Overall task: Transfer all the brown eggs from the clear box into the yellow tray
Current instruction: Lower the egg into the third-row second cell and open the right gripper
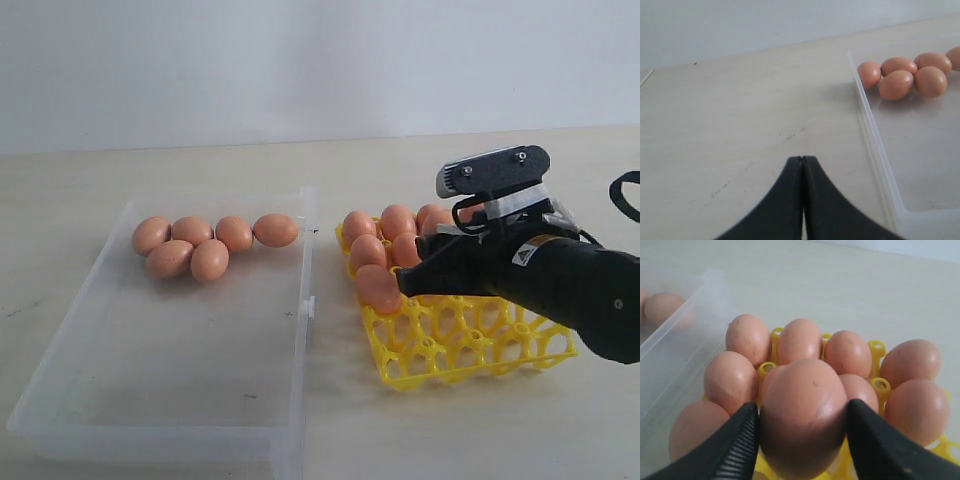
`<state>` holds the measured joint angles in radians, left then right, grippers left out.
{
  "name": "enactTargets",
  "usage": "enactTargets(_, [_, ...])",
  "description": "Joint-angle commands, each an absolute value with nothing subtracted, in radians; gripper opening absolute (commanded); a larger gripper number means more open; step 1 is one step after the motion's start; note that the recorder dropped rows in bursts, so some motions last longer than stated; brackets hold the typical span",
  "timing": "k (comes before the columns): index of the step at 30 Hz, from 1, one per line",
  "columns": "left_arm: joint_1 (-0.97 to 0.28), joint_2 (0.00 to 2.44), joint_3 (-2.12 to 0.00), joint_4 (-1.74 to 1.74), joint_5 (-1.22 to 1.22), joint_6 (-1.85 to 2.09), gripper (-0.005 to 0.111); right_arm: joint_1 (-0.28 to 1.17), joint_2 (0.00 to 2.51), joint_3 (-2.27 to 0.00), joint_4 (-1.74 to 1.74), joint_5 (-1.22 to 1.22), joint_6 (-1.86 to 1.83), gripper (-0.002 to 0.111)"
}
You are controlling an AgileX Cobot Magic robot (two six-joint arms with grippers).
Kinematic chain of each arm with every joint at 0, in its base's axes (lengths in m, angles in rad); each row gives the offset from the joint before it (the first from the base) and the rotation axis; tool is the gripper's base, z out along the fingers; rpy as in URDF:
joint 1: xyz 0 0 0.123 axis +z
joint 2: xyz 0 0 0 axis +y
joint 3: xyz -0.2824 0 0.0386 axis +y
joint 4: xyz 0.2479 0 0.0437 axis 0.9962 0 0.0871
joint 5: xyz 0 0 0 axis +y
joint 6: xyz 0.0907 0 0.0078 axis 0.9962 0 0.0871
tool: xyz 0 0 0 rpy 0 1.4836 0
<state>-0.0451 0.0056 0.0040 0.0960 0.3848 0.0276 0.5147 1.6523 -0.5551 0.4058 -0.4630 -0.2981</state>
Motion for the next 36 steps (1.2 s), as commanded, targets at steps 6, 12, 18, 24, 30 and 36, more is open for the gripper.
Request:
enactTargets(6, [-0.050,0.000,0.000,0.095,0.379,0.023,0.000,0.509,1.676,-0.558,0.381,-0.461,-0.277,0.000])
enactTargets(12, [-0.050,0.000,0.000,0.095,0.379,0.023,0.000,0.509,1.678,-0.558,0.381,-0.457,-0.277,0.000])
enactTargets(18, [-0.050,0.000,0.000,0.095,0.379,0.023,0.000,0.509,1.686,-0.598,0.331,-0.378,-0.260,0.000])
enactTargets(24, [-0.050,0.000,0.000,0.095,0.379,0.023,0.000,0.509,1.726,-0.635,0.329,-0.336,-0.262,0.000])
enactTargets(30, [-0.050,0.000,0.000,0.095,0.379,0.023,0.000,0.509,1.755,-0.635,0.329,-0.327,-0.262,0.000])
enactTargets(36, [-0.050,0.000,0.000,0.095,0.379,0.023,0.000,0.483,1.758,-0.635,0.329,-0.327,-0.260,0.000])
